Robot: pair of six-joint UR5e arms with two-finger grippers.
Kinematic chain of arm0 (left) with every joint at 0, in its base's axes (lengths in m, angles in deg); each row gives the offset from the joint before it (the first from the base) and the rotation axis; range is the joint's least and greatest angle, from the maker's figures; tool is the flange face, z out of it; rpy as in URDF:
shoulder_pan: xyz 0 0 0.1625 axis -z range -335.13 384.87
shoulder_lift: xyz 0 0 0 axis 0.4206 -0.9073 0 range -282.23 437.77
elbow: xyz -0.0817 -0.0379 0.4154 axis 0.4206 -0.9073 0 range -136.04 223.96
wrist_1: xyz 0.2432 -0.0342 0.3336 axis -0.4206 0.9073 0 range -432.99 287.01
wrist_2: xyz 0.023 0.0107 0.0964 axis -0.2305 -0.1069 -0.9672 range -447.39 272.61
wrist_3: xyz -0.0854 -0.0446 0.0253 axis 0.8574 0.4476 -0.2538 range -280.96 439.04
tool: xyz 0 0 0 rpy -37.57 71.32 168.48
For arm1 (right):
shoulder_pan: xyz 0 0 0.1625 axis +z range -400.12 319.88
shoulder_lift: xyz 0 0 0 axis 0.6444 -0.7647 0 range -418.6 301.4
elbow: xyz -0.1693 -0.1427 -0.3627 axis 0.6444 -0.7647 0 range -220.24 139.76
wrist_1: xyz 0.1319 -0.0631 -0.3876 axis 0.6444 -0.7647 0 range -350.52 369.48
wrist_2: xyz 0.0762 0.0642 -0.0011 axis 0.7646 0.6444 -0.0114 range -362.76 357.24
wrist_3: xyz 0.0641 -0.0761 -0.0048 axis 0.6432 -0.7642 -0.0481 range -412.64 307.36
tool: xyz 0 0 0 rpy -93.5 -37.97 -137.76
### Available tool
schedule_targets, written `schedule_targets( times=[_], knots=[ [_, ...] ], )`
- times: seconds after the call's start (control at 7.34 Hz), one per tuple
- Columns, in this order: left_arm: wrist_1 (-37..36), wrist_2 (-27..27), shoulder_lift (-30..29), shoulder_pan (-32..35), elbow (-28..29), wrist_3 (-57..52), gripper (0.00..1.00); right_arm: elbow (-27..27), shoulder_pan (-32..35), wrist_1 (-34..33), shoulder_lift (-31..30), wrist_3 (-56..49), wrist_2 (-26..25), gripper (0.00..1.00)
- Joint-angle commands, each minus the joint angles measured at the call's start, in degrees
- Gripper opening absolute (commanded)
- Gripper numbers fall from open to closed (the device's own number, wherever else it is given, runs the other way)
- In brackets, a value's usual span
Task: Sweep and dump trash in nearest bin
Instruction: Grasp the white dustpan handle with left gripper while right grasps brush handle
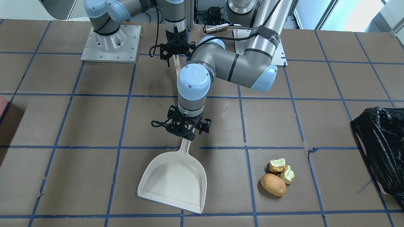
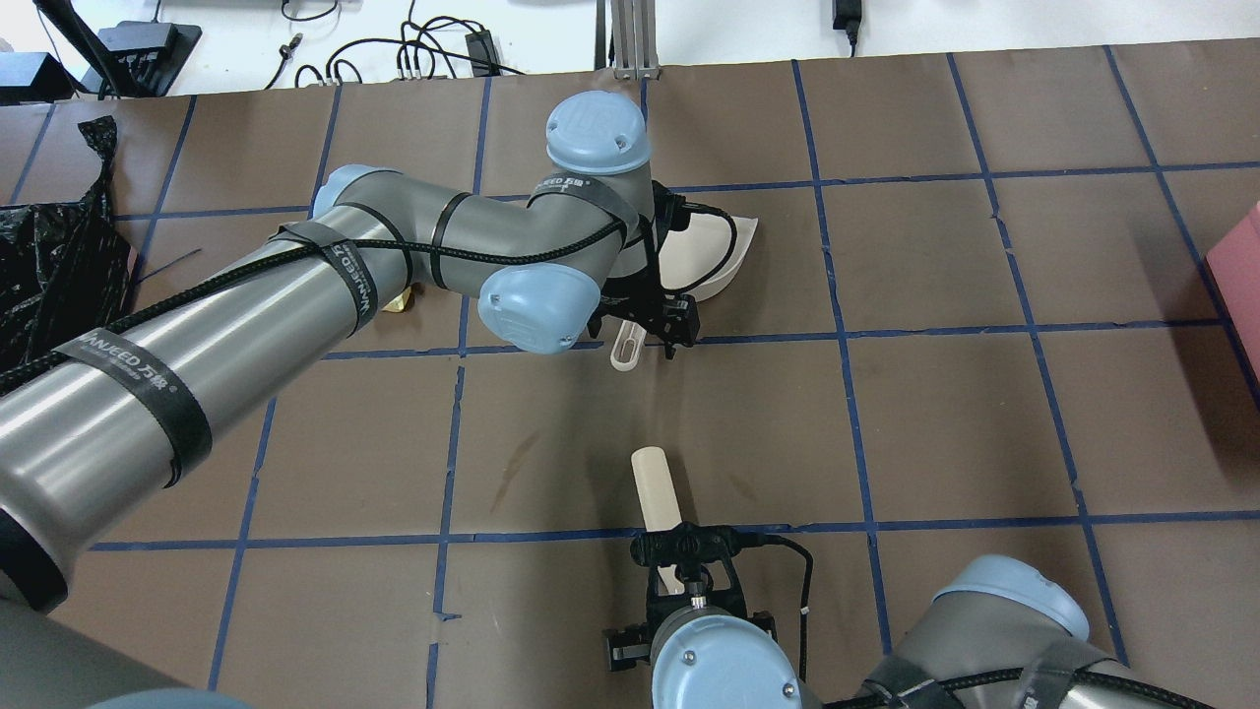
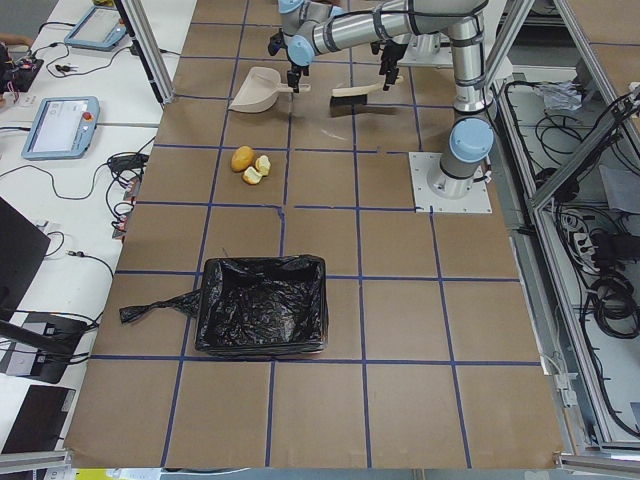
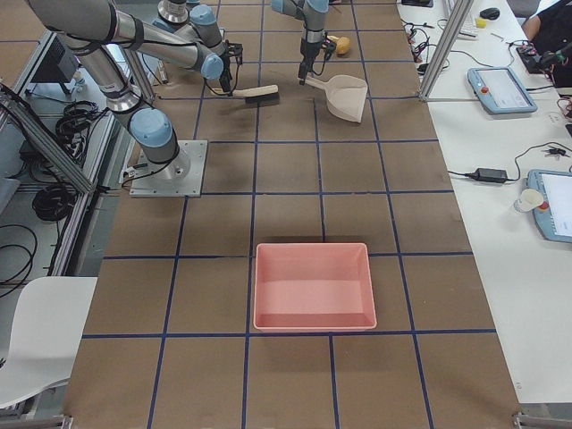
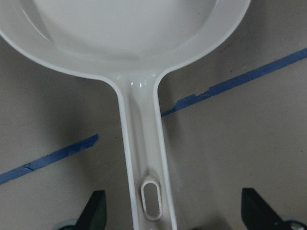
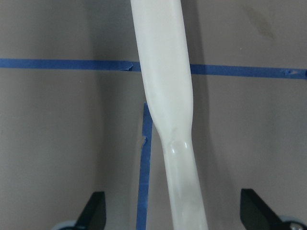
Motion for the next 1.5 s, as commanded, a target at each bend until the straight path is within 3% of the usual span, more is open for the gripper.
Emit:
schedule_targets(
  times=[0.0, 0.27, 0.54, 0.68, 0.82, 0.95, 1.36],
  knots=[
    [-0.14, -0.17, -0.74, 0.01, -0.20, 0.54, 0.91, 3.53, 0.19, -5.65, 0.08, -1.11, -0.39, 1.00],
    [-0.14, 0.01, -0.91, 0.01, -0.20, 2.91, 0.77, 3.72, 0.19, -5.66, -0.18, -0.85, -0.04, 0.99],
    [-0.14, 0.09, -1.09, 0.01, -0.20, 3.17, 0.68, 3.72, 0.19, -5.66, -0.53, -0.68, -0.04, 0.88],
    [-0.14, 0.09, -1.09, 0.01, -0.03, 3.78, 0.30, 3.72, 0.19, -6.88, -0.45, -0.85, -0.04, 0.86],
    [-0.14, 0.01, -1.09, 0.01, -0.02, 4.75, 0.20, 3.89, 0.28, -8.89, -0.01, -0.85, -0.04, 0.88],
    [-0.23, -0.08, -0.74, 0.01, 0.06, 4.58, 0.17, 3.89, 0.80, -9.08, -0.53, -0.85, -0.38, 0.93],
    [-0.14, 0.27, 0.14, -0.95, 1.55, 4.14, 0.11, 5.47, 1.51, -10.22, -0.01, -0.76, -0.74, 0.94]
  ],
)
